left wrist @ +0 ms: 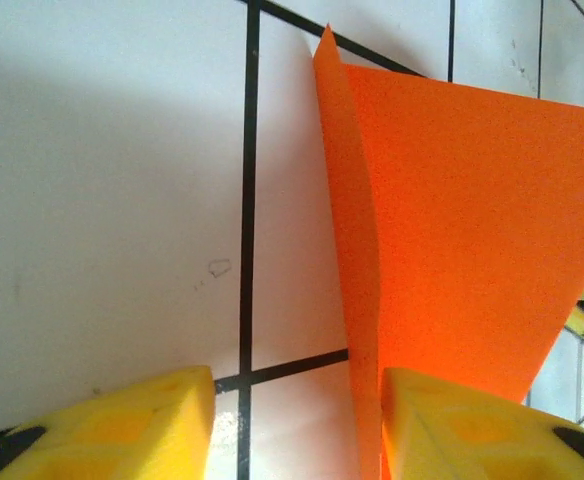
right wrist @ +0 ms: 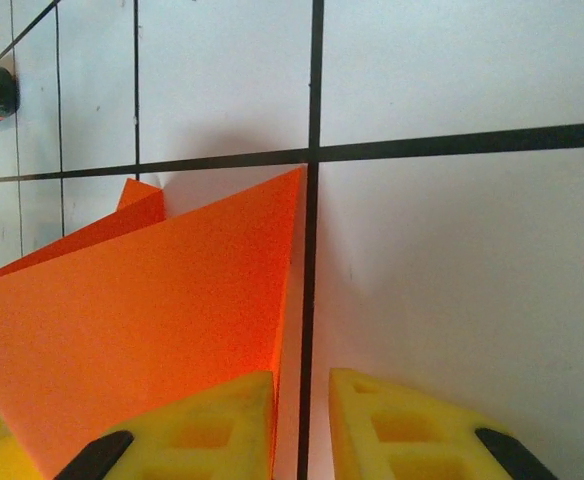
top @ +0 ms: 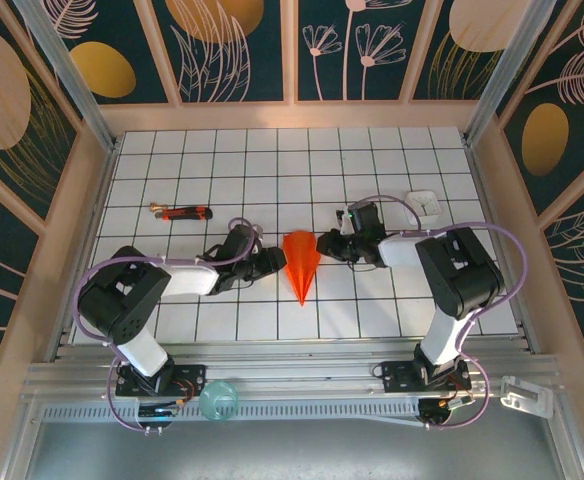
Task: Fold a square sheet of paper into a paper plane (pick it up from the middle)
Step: Turn over a paper plane at the center of the table, then reset both arms
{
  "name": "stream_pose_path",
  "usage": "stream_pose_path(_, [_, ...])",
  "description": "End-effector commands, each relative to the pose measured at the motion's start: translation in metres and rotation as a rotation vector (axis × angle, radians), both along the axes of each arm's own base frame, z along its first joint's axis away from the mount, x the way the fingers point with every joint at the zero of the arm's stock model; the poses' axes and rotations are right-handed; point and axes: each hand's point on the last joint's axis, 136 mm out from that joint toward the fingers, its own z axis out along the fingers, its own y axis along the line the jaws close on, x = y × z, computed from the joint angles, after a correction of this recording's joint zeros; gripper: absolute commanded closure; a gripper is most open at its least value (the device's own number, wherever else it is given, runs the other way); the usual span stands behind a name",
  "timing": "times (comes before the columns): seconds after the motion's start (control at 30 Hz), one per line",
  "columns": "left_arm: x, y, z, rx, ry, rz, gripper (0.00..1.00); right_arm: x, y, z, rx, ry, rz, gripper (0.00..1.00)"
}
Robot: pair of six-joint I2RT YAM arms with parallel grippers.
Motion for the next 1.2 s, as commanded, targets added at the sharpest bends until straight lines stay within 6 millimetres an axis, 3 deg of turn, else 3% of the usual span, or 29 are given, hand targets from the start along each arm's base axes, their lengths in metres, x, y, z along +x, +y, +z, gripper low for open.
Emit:
stream_pose_path(0.0, [0.013,0.004,0.021,0.033,-0.057,0.004,0.47,0.010,-0.004,0.032,0.009,-0.066,-0.001,0.77])
stream_pose_path(0.2, [0.027,0.019,0.059,0.059,-0.173,0.031,0.32,0.023,-0.045,0.058,-0.120,-0.162,-0.105,0.74])
stream_pose_path(0.3, [0.037,0.045,0.086,0.103,-0.278,0.091,0.26,0.034,-0.079,0.078,-0.259,-0.254,-0.215,0.70])
stream_pose_path(0.4, [0.046,0.087,0.113,0.213,-0.403,0.189,0.18,0.043,-0.123,0.101,-0.417,-0.355,-0.368,0.57])
stream_pose_path(0.53, [0.052,0.157,0.148,0.450,-0.576,0.366,0.02,0.047,-0.193,0.115,-0.638,-0.452,-0.601,0.22])
stream_pose_path(0.6, [0.050,0.190,0.157,0.581,-0.627,0.444,0.01,0.044,-0.223,0.112,-0.723,-0.475,-0.701,0.03])
stream_pose_path(0.73, [0.043,0.245,0.154,0.803,-0.668,0.580,0.01,0.037,-0.273,0.089,-0.843,-0.466,-0.844,0.01])
stream_pose_path(0.83, [0.043,0.272,0.135,0.854,-0.673,0.628,0.01,0.039,-0.285,0.082,-0.906,-0.528,-0.831,0.01])
stream_pose_path(0.9, [0.049,0.289,0.127,0.867,-0.634,0.658,0.01,0.042,-0.281,0.078,-0.880,-0.589,-0.790,0.01])
stream_pose_path(1.07, [0.060,0.302,0.099,0.784,-0.689,0.640,0.01,0.045,-0.274,0.086,-0.806,-0.755,-0.740,0.02])
stream_pose_path(1.17, [0.070,0.302,0.105,0.760,-0.749,0.624,0.01,0.046,-0.274,0.099,-0.718,-0.842,-0.743,0.02])
